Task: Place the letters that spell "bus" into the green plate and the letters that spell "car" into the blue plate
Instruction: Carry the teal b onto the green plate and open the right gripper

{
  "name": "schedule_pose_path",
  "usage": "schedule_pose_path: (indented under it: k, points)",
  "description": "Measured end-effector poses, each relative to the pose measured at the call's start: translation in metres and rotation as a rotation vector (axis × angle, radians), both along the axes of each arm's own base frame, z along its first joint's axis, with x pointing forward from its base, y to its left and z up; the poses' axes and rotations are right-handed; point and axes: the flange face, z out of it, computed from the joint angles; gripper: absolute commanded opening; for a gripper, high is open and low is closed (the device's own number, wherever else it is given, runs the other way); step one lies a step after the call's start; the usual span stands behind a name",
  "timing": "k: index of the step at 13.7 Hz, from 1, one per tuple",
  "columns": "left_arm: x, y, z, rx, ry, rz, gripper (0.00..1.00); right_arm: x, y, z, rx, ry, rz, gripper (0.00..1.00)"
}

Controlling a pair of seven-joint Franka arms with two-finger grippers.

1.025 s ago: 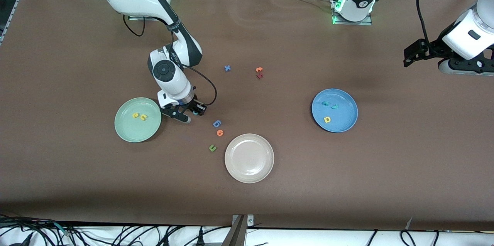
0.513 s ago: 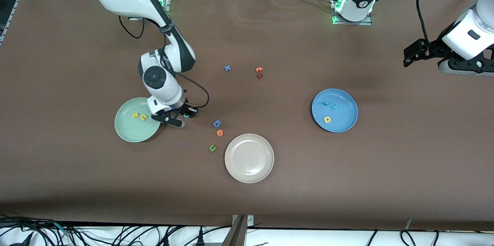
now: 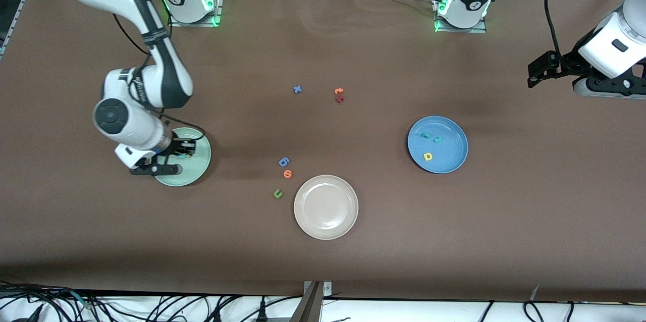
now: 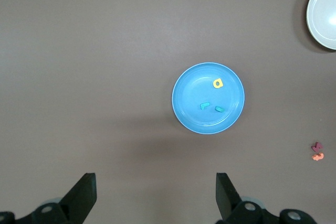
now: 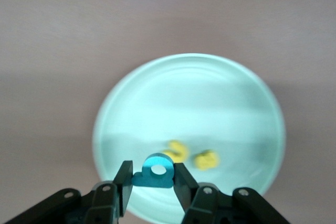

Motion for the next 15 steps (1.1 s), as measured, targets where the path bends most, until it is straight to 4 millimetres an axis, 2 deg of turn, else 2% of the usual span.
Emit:
schedule_pose_path:
  k: [2, 3, 4, 5, 7, 9, 10, 12, 15]
  points:
    - [0.0, 0.0, 0.0, 0.0, 0.0, 0.0, 1.0, -0.003, -0.024, -0.017, -0.001, 0.033, 0.026, 0.29]
    - [0.0, 0.0, 0.0, 0.0, 0.0, 0.0, 1.0, -0.005, -0.028, -0.03, -0.004, 0.047, 0.029, 0.41]
    - [0.0, 0.0, 0.0, 0.0, 0.0, 0.0, 1.0, -0.006, -0.029, -0.043, -0.007, 0.048, 0.031, 0.81]
    - [0.0, 0.0, 0.0, 0.0, 0.0, 0.0, 1.0, -0.006, -0.027, -0.054, -0.009, 0.046, 0.035, 0.97]
    - [0.0, 0.0, 0.0, 0.0, 0.0, 0.0, 1.0, -0.006, -0.025, -0.063, -0.01, 0.044, 0.038, 0.99]
    - [0.0, 0.0, 0.0, 0.0, 0.0, 0.0, 1.0, -0.002, -0.024, -0.055, -0.008, 0.028, 0.038, 1.0]
    - [0.0, 0.0, 0.0, 0.0, 0.0, 0.0, 1.0, 0.002, -0.023, -0.042, -0.004, 0.012, 0.039, 1.0]
    - [0.0, 0.0, 0.0, 0.0, 0.0, 0.0, 1.0, 0.011, -0.021, 0.008, 0.008, -0.005, 0.038, 1.0]
    - [0.0, 0.0, 0.0, 0.0, 0.0, 0.0, 1.0, 0.019, -0.016, 0.127, 0.029, -0.001, 0.042, 1.0]
